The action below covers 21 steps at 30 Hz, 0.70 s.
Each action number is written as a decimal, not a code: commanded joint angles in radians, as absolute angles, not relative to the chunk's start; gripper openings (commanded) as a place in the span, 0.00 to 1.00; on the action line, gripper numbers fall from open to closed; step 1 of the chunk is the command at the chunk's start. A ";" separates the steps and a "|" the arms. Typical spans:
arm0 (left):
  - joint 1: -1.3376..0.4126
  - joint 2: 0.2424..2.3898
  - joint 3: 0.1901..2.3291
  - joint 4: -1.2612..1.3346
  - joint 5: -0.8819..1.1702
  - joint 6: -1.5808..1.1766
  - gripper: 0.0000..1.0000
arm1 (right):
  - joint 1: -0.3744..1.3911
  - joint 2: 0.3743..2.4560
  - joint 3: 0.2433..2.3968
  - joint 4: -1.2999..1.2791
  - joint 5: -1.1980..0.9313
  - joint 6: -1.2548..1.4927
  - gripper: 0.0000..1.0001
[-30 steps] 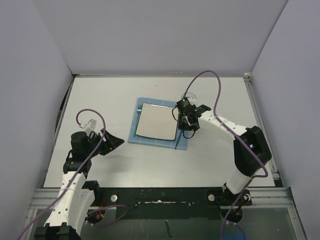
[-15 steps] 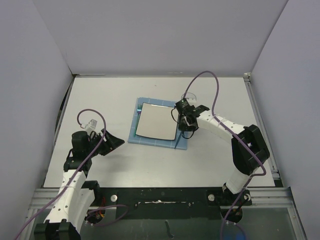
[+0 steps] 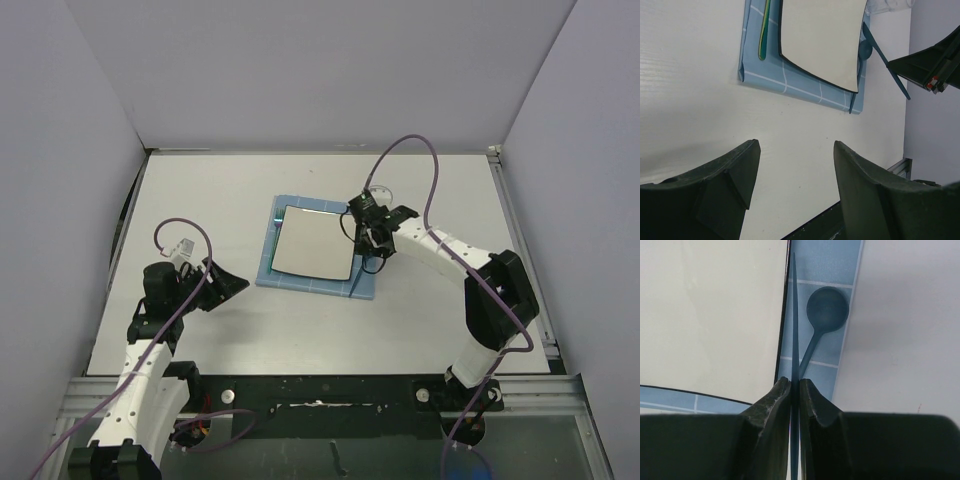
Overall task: Set the dinner table for one person
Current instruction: Adjust the knife on the napkin.
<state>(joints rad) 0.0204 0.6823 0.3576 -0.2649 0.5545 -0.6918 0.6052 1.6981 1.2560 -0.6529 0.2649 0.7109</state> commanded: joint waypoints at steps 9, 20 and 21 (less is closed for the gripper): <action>0.020 0.660 0.372 -0.212 0.578 -0.683 0.59 | 0.625 1.718 1.337 -0.653 0.345 0.695 0.00; 0.020 0.671 0.374 -0.210 0.578 -0.679 0.59 | 0.626 1.841 1.346 -0.614 0.310 0.701 0.00; 0.020 0.674 0.376 -0.210 0.578 -0.678 0.59 | 0.625 1.852 1.349 -0.614 0.306 0.700 0.00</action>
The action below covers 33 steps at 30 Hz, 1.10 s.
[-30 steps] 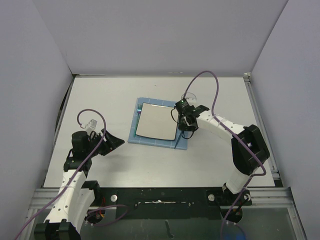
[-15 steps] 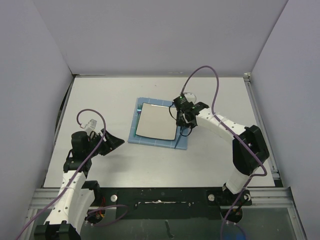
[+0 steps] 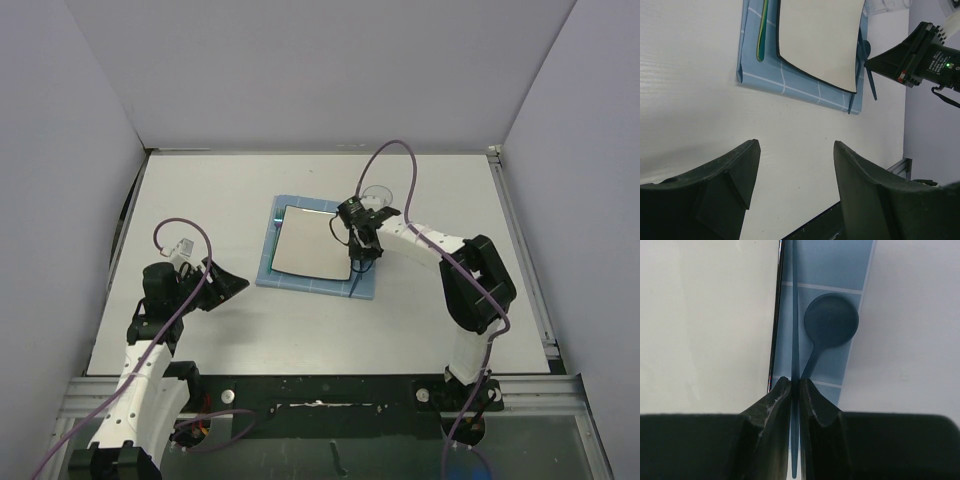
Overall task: Set the dinner table for one person
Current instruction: Adjust the knife on the napkin, then adjust the spoon with the napkin.
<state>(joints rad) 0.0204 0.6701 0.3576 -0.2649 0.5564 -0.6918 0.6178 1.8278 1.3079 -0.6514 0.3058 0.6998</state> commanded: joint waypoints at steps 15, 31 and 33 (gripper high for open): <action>0.020 0.673 0.376 -0.218 0.577 -0.676 0.59 | 0.621 1.830 1.321 -0.586 0.246 0.686 0.21; 0.020 0.652 0.377 -0.224 0.579 -0.684 0.59 | 0.620 1.700 1.256 -0.618 0.295 0.698 0.00; 0.020 0.646 0.377 -0.227 0.580 -0.686 0.59 | 0.619 1.707 1.253 -0.626 0.292 0.702 0.00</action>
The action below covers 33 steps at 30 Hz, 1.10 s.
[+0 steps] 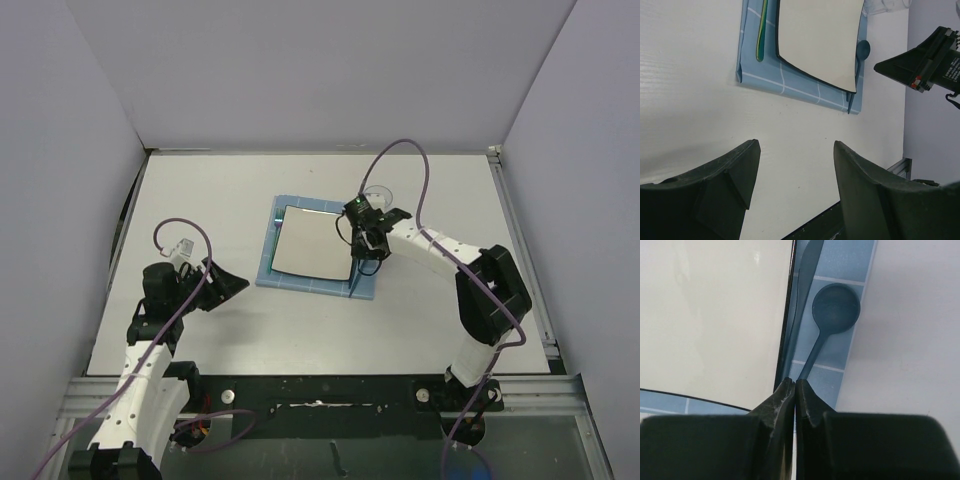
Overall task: Set the dinner table for one person
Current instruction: Adjust the spoon with the napkin.
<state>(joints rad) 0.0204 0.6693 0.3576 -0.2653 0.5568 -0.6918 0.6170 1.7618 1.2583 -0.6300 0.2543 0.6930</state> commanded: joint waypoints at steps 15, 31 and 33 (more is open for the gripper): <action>0.019 0.646 0.380 -0.231 0.578 -0.683 0.59 | 0.654 1.721 1.149 -0.582 0.250 0.756 0.00; 0.020 0.666 0.373 -0.212 0.578 -0.678 0.59 | 0.787 1.739 1.157 -0.605 0.285 0.816 0.00; 0.020 0.665 0.372 -0.211 0.578 -0.678 0.59 | 0.795 1.738 1.162 -0.609 0.286 0.817 0.00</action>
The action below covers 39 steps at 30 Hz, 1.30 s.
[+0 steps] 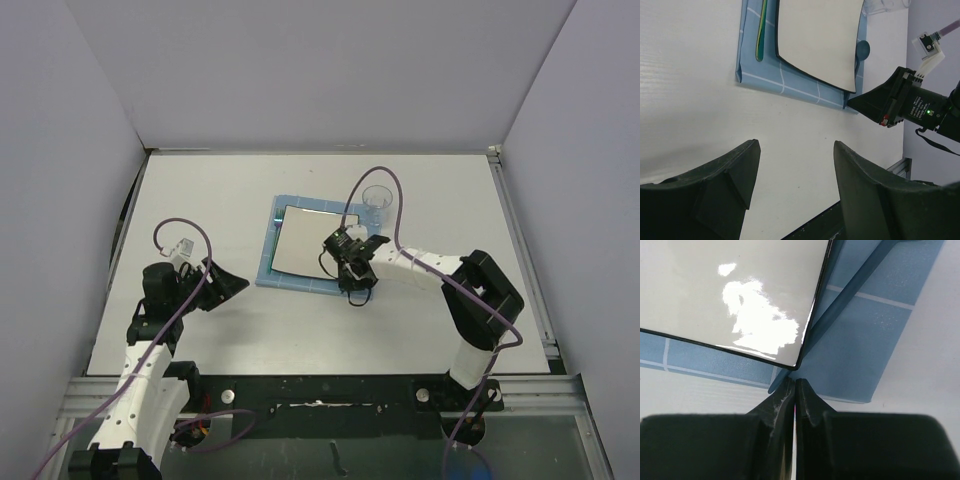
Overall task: Set the dinner table for one person
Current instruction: Adjust the spoon with the napkin.
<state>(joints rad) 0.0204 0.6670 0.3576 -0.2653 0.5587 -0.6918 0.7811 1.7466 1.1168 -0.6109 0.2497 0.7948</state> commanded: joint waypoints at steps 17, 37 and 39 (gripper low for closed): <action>0.020 0.660 0.368 -0.210 0.579 -0.681 0.59 | 0.837 1.780 1.221 -0.608 0.282 0.825 0.00; 0.020 0.685 0.366 -0.197 0.578 -0.675 0.59 | 0.839 1.846 1.261 -0.655 0.328 0.844 0.00; 0.020 0.687 0.364 -0.194 0.578 -0.676 0.59 | 0.836 1.838 1.259 -0.667 0.338 0.851 0.00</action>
<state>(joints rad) 0.0204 0.6834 0.3576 -0.2577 0.5587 -0.6914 0.8330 1.8614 1.2278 -0.6426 0.2741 0.8242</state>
